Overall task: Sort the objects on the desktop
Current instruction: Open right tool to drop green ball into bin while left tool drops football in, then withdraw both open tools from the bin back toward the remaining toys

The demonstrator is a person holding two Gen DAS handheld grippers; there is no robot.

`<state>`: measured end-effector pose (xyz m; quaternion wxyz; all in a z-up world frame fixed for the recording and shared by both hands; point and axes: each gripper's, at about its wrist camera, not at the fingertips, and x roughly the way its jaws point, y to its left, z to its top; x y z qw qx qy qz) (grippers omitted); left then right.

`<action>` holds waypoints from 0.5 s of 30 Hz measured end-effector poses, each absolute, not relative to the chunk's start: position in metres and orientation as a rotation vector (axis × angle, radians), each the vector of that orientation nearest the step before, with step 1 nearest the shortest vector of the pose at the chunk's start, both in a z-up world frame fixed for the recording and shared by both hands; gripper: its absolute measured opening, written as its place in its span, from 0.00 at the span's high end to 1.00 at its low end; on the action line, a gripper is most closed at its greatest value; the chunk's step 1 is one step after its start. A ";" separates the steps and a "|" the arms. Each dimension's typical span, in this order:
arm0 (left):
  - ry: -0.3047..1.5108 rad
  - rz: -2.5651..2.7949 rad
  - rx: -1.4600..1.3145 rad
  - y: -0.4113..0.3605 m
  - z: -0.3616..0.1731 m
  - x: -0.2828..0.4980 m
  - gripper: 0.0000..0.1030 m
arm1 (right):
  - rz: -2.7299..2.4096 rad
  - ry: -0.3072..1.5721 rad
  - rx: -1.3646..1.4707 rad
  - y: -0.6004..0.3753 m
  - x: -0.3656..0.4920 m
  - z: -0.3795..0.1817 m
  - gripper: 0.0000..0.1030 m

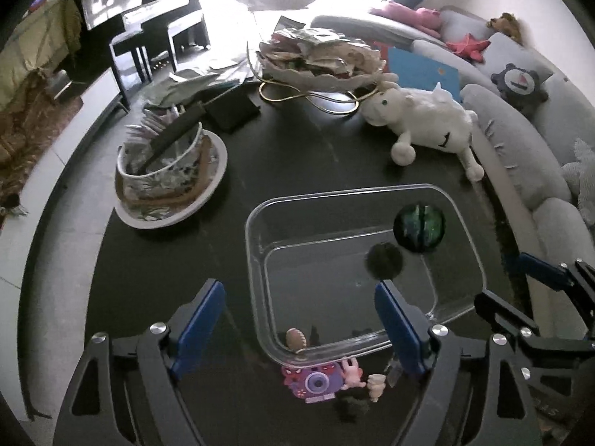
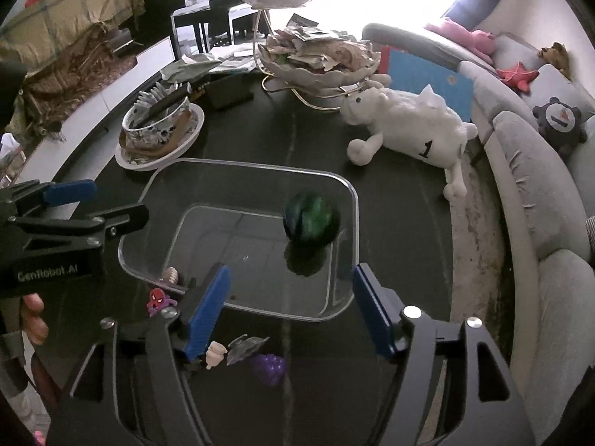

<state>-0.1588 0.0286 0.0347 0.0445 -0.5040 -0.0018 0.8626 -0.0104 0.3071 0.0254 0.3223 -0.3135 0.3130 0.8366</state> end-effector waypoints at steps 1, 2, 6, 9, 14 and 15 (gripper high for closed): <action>-0.008 2.640 -1.539 0.027 0.035 -0.158 0.18 | 2.198 0.828 -0.822 0.306 -0.009 0.026 0.35; -0.009 2.643 -1.539 0.025 0.036 -0.157 0.15 | 2.201 0.831 -0.822 0.306 -0.009 0.026 0.35; 0.011 2.645 -1.535 0.024 0.038 -0.152 0.13 | 2.203 0.826 -0.831 0.303 -0.009 0.026 0.32; 0.028 2.646 -1.538 0.024 0.037 -0.147 0.13 | 2.195 0.828 -0.841 0.302 -0.010 0.023 0.32; 0.057 2.647 -1.543 0.024 0.037 -0.138 0.13 | 2.188 0.833 -0.841 0.294 -0.003 0.019 0.32; 0.067 2.650 -1.537 0.025 0.038 -0.134 0.13 | 2.188 0.833 -0.841 0.291 -0.002 0.019 0.32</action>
